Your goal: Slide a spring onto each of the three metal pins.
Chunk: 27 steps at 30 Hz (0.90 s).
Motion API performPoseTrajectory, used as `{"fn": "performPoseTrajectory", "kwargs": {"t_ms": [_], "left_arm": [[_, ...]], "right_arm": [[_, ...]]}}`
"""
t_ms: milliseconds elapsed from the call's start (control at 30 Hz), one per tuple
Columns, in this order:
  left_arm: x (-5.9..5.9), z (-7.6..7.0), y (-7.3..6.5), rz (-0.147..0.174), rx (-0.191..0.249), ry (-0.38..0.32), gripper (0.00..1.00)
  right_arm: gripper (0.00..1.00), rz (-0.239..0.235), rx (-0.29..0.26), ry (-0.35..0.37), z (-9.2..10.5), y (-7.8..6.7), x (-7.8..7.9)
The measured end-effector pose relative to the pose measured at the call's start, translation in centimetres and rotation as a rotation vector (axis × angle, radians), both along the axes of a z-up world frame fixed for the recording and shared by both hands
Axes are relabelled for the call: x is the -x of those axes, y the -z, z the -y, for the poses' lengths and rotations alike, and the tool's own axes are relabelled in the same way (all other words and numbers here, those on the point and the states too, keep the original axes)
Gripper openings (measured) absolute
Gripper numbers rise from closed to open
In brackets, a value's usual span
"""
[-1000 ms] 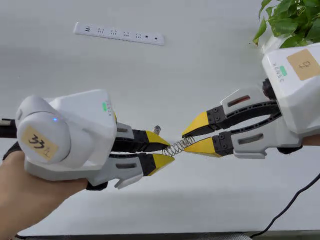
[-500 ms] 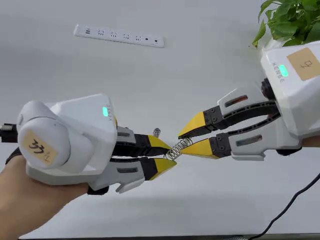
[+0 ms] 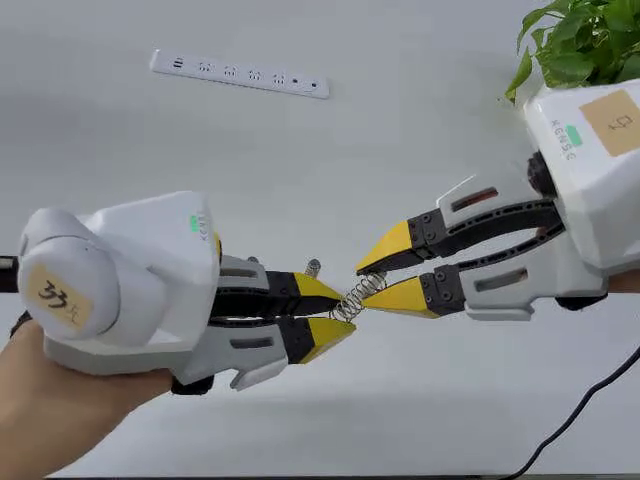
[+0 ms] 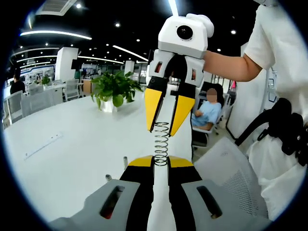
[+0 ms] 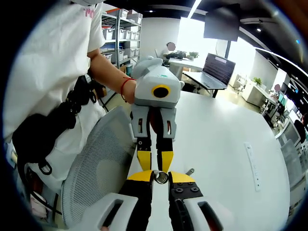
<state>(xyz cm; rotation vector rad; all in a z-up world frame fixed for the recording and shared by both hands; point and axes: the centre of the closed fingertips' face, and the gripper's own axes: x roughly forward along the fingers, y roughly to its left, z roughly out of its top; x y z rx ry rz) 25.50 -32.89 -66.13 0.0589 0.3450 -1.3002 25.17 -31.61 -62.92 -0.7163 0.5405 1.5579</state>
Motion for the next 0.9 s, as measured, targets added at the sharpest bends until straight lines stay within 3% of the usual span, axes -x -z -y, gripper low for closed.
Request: {"fn": "performPoseTrajectory", "kwargs": {"t_ms": [400, 900], "left_arm": [[-0.3, 0.1, -0.6, 0.013, 0.022, -0.004, 0.06], [-0.3, 0.3, -0.9, 0.024, 0.033, -0.004, 0.06]], "right_arm": [[0.15, -0.029, 0.034, -0.031, -0.1, -0.2, -0.6], [0.12, -0.04, 0.156, -0.16, -0.5, 0.9, 0.3]]}}
